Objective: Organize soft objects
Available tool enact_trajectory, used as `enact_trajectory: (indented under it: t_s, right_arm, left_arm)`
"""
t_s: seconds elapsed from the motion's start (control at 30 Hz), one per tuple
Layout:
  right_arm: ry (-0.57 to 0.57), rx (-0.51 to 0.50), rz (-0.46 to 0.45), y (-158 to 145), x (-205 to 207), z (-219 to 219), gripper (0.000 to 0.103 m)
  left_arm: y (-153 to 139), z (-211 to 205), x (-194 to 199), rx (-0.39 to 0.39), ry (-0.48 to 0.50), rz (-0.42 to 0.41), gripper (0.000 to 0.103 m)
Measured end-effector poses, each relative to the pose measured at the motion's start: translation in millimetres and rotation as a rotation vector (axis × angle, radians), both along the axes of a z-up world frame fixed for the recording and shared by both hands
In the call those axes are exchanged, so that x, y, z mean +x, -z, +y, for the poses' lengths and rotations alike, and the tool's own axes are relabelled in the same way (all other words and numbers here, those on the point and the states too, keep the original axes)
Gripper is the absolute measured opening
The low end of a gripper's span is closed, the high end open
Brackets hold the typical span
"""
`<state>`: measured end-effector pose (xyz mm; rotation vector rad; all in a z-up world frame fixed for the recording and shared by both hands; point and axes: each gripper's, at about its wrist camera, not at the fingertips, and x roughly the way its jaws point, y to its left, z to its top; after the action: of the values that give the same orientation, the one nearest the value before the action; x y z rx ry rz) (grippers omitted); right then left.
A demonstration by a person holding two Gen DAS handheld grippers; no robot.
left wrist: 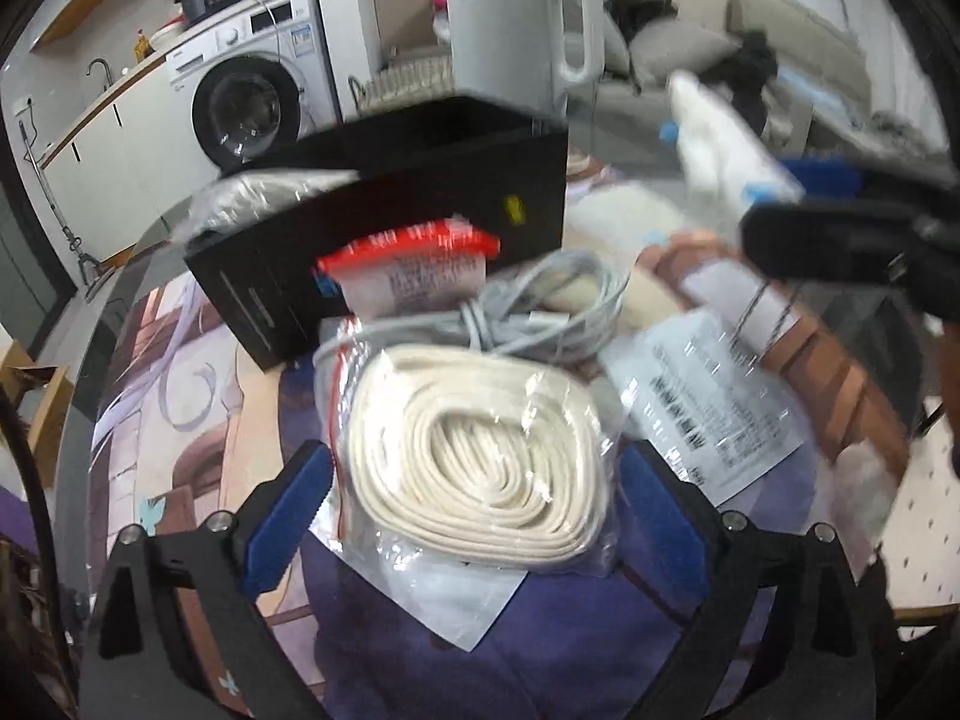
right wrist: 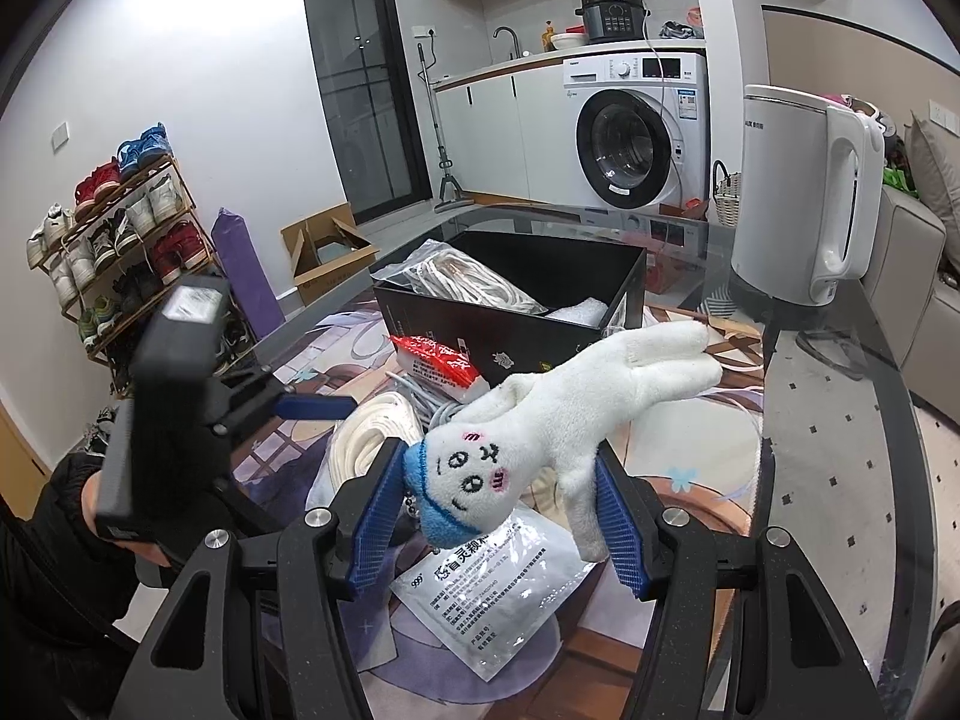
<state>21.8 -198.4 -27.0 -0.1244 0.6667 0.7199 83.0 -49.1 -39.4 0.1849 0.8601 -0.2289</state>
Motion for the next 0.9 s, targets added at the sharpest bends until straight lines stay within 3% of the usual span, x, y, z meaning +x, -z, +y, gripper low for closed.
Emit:
enact_trajectory:
  t_s: [0.1,0.17,0.27,0.43,0.9]
  right_arm:
    - [0.001,-0.001,0.001,0.6,0.0,0.3,0.06]
    - [0.001,-0.001,0.004,1.3,0.5,0.2,0.06]
    - [0.002,-0.001,0.003,1.3,0.1,0.0,0.06]
    - [0.006,0.002,0.005,1.6,1.0,-1.2,0.06]
    - [-0.009,0.016,-0.009,-1.7,-2.0,-1.3,0.06]
  left_arm:
    - [0.5,0.2,1.1,-0.018,-0.001,0.001,0.092]
    - [-1.6,3.2,-0.3,-0.042,0.003,-0.013,0.071]
    - [-4.6,3.7,-4.8,-0.052,0.017,-0.038,0.055]
    - [-10.6,12.6,-12.3,-0.108,0.021,-0.066,0.05]
    - [-40.9,31.7,-25.2,-0.212,0.03,-0.142,0.05]
